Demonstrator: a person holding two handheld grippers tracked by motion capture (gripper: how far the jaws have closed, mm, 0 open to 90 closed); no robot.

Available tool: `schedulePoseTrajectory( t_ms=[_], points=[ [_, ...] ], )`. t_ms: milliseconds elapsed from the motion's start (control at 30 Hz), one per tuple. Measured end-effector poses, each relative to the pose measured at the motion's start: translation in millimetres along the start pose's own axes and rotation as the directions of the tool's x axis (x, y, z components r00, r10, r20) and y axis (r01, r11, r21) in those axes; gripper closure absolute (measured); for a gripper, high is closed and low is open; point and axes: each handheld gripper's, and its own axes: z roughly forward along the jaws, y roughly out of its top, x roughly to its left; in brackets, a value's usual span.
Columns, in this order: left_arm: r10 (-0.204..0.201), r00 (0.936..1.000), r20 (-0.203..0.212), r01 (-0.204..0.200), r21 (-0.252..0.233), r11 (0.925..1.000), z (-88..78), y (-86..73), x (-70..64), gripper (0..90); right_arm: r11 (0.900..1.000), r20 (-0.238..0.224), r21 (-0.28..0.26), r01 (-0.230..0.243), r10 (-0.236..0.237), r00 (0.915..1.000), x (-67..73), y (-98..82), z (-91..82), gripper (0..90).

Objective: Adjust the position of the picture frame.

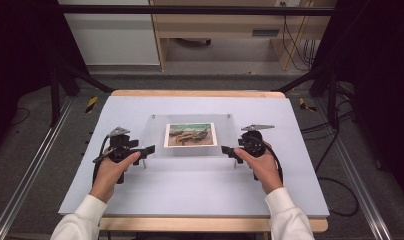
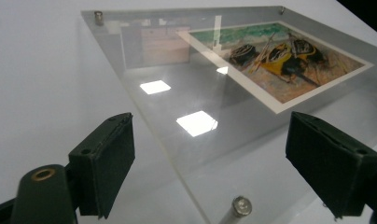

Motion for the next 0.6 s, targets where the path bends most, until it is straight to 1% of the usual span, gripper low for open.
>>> schedulePoseTrajectory(
  t_ms=[33,67,100,133,200,267,367,467,600],
  points=[
    [-0.005,1.0000,0.007,0.005,0.005,1.0000,0.9,-1.1,0.8,15.2,1.000,0.001,0.004,-0.005,0.005,1.0000,-0.1,-0.4,0.6,17.7],
    [-0.018,0.9997,0.017,0.018,0.001,0.9998,1.5,-1.9,1.8,15.1,1.000,-0.002,0.005,-0.010,0.010,1.0000,-0.5,-0.3,1.0,17.6],
    [-0.018,0.9997,0.017,0.018,0.001,0.9998,1.5,-1.9,1.8,15.3,1.000,-0.003,0.008,-0.016,0.016,0.9999,-0.6,0.0,1.2,17.5],
    [-0.043,0.9985,0.033,0.043,0.006,0.9991,2.3,-2.5,3.5,15.8,1.000,-0.002,0.004,-0.015,0.015,0.9999,-1.2,0.1,2.0,17.1],
    [-0.055,0.9972,0.051,0.054,0.009,0.9985,3.7,-2.8,3.8,16.9,1.000,-0.005,0.007,-0.029,0.029,0.9996,-1.9,0.0,3.6,16.1],
    [-0.066,0.9955,0.068,0.065,0.012,0.9978,5.2,-2.9,3.6,17.0,1.000,-0.004,0.008,-0.030,0.030,0.9995,-2.2,0.4,4.0,16.2],
    [-0.073,0.9949,0.069,0.072,0.012,0.9973,6.5,-3.0,4.3,16.6,1.000,-0.001,0.006,-0.029,0.029,0.9996,-2.0,0.3,4.3,16.2],
    [-0.097,0.9919,0.082,0.096,0.014,0.9953,7.8,-3.7,6.0,16.3,1.000,0.000,0.006,-0.029,0.029,0.9996,-1.8,0.3,4.3,16.3],
    [-0.099,0.9916,0.083,0.098,0.017,0.9950,8.0,-3.5,6.2,16.1,0.999,-0.001,0.009,-0.037,0.037,0.9993,-2.4,0.1,4.5,16.0]
  ],
)
